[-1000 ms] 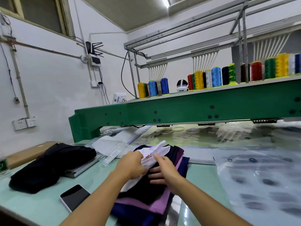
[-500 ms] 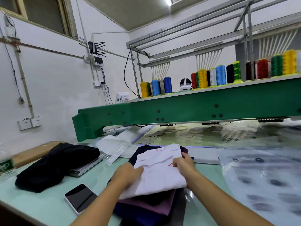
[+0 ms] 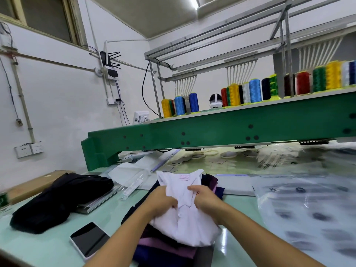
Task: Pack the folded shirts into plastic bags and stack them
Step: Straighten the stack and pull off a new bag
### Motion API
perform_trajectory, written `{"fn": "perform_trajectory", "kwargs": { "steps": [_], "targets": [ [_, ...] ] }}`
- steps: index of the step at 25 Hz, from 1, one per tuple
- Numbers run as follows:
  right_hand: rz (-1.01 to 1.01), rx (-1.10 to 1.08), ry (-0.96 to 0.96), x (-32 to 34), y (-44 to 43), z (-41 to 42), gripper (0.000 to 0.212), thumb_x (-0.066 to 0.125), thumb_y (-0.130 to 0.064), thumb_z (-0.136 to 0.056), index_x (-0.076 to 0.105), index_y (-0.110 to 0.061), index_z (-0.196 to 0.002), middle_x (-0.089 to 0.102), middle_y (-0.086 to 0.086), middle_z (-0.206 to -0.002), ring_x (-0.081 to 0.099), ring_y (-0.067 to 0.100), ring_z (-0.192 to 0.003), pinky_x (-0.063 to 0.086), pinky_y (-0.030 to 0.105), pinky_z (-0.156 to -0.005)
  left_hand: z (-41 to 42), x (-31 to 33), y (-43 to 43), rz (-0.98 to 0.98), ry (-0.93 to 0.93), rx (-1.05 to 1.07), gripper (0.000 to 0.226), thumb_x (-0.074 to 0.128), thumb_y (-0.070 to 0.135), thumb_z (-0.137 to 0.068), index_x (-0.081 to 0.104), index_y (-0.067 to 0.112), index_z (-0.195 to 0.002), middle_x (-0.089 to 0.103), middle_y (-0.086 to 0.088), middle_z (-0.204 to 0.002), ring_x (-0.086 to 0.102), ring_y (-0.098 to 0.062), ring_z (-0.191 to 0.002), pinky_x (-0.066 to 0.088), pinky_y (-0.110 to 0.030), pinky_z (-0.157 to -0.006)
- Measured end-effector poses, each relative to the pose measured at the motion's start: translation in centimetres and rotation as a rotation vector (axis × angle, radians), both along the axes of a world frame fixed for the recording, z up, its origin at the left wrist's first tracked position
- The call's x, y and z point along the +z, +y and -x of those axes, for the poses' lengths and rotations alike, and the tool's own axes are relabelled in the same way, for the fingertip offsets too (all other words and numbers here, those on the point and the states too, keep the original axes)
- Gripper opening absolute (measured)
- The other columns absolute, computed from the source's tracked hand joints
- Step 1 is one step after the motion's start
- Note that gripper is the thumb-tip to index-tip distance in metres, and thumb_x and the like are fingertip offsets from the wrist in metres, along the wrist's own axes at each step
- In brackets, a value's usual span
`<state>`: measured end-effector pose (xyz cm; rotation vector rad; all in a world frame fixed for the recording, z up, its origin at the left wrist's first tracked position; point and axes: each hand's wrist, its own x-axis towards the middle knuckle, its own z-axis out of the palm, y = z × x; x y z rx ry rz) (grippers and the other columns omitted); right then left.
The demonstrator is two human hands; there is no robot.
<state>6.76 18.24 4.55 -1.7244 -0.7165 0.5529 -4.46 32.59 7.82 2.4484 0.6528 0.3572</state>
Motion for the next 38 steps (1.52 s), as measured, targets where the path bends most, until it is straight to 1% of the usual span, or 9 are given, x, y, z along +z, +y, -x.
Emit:
{"fn": "perform_trajectory", "kwargs": {
  "steps": [3, 7, 14, 18, 21, 24, 28, 34, 38],
  "targets": [
    [-0.114, 0.002, 0.098, 1.4, 0.2, 1.4, 0.023, 0.052, -0.036, -0.084, 0.068, -0.019, -0.08, 0.063, 0.005, -0.08, 0.056, 0.017, -0.071, 0.041, 0.028, -0.068, -1.8, 1.6, -3.3, -0.123, -0.075, -0.09, 0.017, 0.062, 0.016, -0.08, 0.055, 0.015, -0.095, 0.061, -0.012, -0.105, 0.059, -0.026, -0.098, 0.049, -0.039, -0.078],
    [-0.205, -0.105, 0.184, 3.7, -2.1, -0.1, 0.057, 0.054, -0.072, -0.085, 0.076, -0.022, -0.103, 0.078, 0.002, -0.089, 0.074, 0.019, -0.088, 0.057, 0.034, -0.087, -3.2, 3.9, -7.9, 0.101, -0.133, -0.353, 0.05, 0.059, 0.016, -0.072, 0.052, 0.022, -0.121, 0.065, -0.007, -0.122, 0.064, -0.022, -0.113, 0.054, -0.042, -0.092],
    [-0.337, -0.188, 0.31, 5.3, -13.5, -5.5, 0.038, 0.069, -0.028, -0.09, 0.072, 0.003, -0.11, 0.074, 0.024, -0.103, 0.072, 0.035, -0.092, 0.058, 0.045, -0.09, -7.1, 4.0, -15.3, 0.611, -0.13, -0.631, 0.056, 0.057, 0.048, -0.085, 0.066, 0.018, -0.13, 0.068, 0.001, -0.131, 0.061, -0.014, -0.12, 0.042, -0.037, -0.101],
    [-0.283, -0.305, 0.198, 5.3, -20.9, -7.9, 0.031, 0.077, -0.025, -0.087, 0.074, 0.001, -0.103, 0.075, 0.02, -0.1, 0.072, 0.035, -0.097, 0.057, 0.047, -0.092, -10.5, 3.3, -20.0, 0.684, -0.191, -0.676, 0.038, 0.056, 0.026, -0.09, 0.073, 0.008, -0.119, 0.071, -0.004, -0.125, 0.064, -0.016, -0.115, 0.047, -0.033, -0.093],
    [-0.264, -0.319, 0.126, 4.8, -25.7, -9.0, 0.034, 0.082, -0.011, -0.08, 0.07, 0.005, -0.108, 0.077, 0.016, -0.095, 0.075, 0.028, -0.084, 0.06, 0.032, -0.066, -12.5, 2.8, -23.3, 0.683, -0.31, -0.58, 0.021, 0.055, -0.007, -0.09, 0.073, 0.001, -0.096, 0.076, -0.016, -0.103, 0.07, -0.023, -0.09, 0.058, -0.033, -0.081],
    [-0.15, -0.425, -0.019, 4.3, -30.2, -10.0, 0.03, 0.078, -0.004, -0.081, 0.069, -0.002, -0.109, 0.076, 0.007, -0.096, 0.073, 0.02, -0.081, 0.053, 0.024, -0.058, -13.8, 0.6, -26.0, 0.27, -0.256, -0.53, 0.01, 0.068, 0.001, -0.085, 0.067, 0.006, -0.094, 0.073, -0.015, -0.095, 0.066, -0.02, -0.079, 0.059, -0.042, -0.08],
    [-0.047, -0.444, -0.13, 4.0, -35.7, -11.1, 0.023, 0.075, -0.001, -0.082, 0.07, -0.003, -0.105, 0.076, 0.006, -0.099, 0.072, 0.023, -0.088, 0.055, 0.031, -0.072, -14.3, -4.8, -27.6, -0.275, 0.229, -0.687, 0.047, 0.071, 0.048, -0.088, 0.062, 0.027, -0.129, 0.064, 0.006, -0.126, 0.059, -0.016, -0.115, 0.047, -0.028, -0.096],
    [0.1, -0.383, -0.366, 3.3, -41.2, -11.6, 0.01, 0.067, 0.001, -0.079, 0.071, -0.002, -0.088, 0.068, 0.001, -0.076, 0.063, 0.011, -0.065, 0.049, 0.025, -0.061, -15.4, -6.4, -28.1, -0.905, 0.267, -0.42, 0.026, 0.05, 0.0, -0.093, 0.066, 0.006, -0.113, 0.063, -0.018, -0.118, 0.062, -0.039, -0.109, 0.048, -0.04, -0.085],
    [0.189, -0.266, -0.544, 3.5, -41.7, -11.9, 0.013, 0.065, -0.003, -0.079, 0.063, -0.012, -0.07, 0.054, -0.012, -0.064, 0.05, 0.004, -0.061, 0.039, 0.03, -0.062, -16.4, -4.5, -27.0, -0.955, 0.204, -0.273, 0.021, 0.048, -0.003, -0.093, 0.062, 0.009, -0.103, 0.063, -0.013, -0.106, 0.066, -0.036, -0.1, 0.044, -0.037, -0.07]
  ]
}}
